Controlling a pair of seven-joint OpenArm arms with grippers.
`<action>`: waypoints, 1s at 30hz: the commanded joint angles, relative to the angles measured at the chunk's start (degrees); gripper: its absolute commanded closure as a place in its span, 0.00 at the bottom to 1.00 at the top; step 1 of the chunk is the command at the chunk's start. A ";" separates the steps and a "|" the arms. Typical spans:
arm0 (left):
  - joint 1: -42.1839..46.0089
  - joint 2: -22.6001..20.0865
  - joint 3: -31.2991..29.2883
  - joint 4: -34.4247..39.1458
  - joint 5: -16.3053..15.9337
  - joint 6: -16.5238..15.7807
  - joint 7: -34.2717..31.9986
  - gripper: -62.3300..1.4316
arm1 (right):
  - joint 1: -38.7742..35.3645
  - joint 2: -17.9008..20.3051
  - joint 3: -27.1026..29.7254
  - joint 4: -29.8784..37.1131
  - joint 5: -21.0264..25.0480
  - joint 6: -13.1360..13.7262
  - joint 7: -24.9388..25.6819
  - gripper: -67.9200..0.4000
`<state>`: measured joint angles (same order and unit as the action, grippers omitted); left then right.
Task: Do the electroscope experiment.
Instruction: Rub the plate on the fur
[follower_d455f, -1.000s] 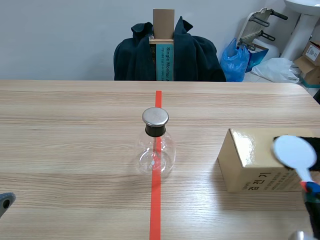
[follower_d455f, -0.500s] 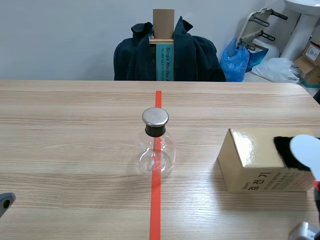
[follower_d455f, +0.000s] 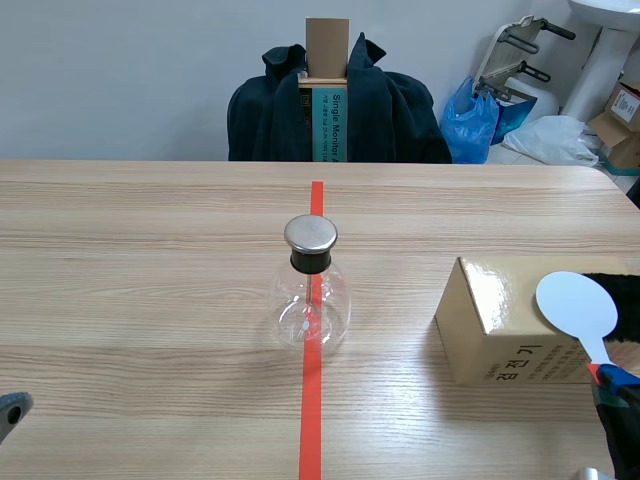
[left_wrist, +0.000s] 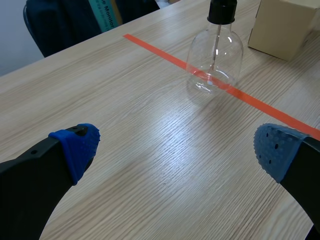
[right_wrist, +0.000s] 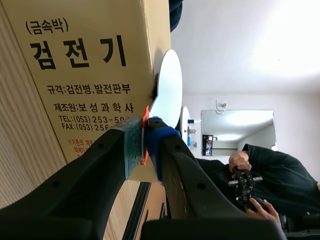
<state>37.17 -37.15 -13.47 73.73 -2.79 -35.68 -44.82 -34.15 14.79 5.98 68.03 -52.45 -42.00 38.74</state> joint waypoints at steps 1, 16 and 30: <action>0.00 -0.02 -0.04 0.74 -0.76 -0.11 -0.83 0.00 | 0.02 0.79 0.37 0.63 0.24 -2.86 -0.44 0.98; -0.02 -0.02 -0.04 0.74 -0.76 -1.62 -0.85 0.00 | -0.11 1.25 3.56 12.57 1.92 -2.86 -6.29 0.98; -0.02 -0.02 -0.04 0.74 -0.52 -1.62 -0.83 0.00 | 0.20 1.25 10.10 33.40 3.80 -2.86 -7.15 0.98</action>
<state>37.17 -37.15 -13.47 73.73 -2.79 -37.19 -44.84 -34.17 14.96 15.38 100.55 -49.69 -41.54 32.03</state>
